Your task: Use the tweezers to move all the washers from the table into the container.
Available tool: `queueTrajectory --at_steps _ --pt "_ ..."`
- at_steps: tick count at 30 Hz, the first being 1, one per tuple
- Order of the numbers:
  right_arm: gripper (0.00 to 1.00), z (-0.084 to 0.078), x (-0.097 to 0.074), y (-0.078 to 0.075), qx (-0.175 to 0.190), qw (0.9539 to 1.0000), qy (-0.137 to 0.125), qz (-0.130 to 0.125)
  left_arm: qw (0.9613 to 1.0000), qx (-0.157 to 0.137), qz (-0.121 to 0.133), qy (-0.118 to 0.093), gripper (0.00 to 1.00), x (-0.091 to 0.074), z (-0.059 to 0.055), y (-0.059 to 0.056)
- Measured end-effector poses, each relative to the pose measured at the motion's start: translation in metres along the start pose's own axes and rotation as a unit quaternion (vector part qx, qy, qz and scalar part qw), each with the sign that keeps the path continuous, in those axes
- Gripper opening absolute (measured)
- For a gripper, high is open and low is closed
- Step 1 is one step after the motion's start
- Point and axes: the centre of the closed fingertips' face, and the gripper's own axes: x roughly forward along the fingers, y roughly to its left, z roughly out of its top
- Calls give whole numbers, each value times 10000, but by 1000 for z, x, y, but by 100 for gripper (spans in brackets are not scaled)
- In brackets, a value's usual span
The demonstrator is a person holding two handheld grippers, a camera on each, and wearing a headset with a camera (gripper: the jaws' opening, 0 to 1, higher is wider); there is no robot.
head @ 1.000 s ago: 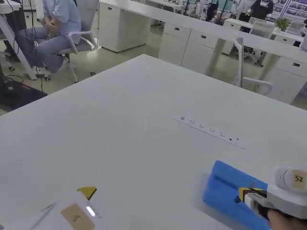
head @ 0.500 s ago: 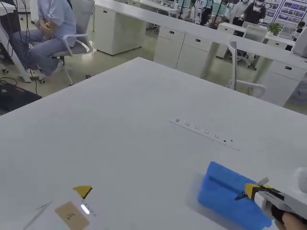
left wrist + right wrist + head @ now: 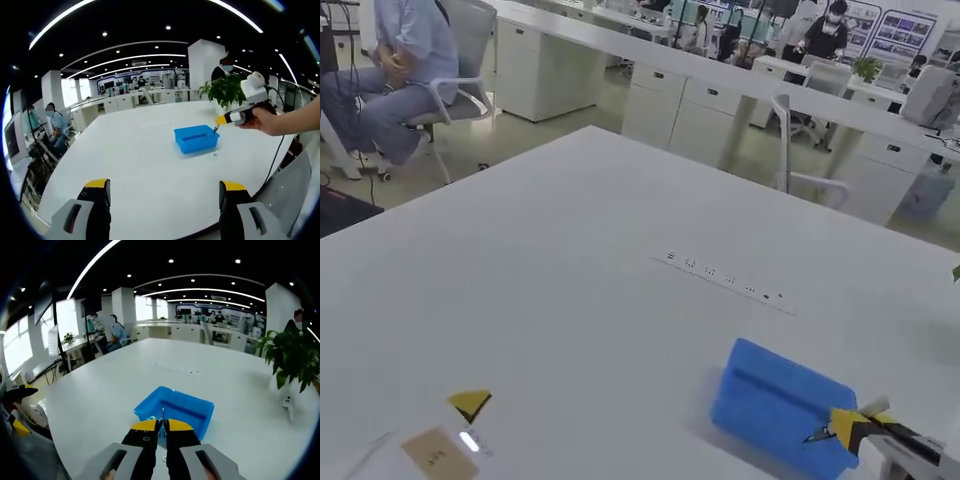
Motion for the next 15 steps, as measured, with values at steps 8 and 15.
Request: queueTrajectory --at_steps 8,15 --pt "2 -43 12 -3 119 9987 490 -119 10000 58 5 3 92 0 2 -1" --pt "2 -55 16 -8 42 9976 666 -195 10000 47 44 2 92 -1 2 2"
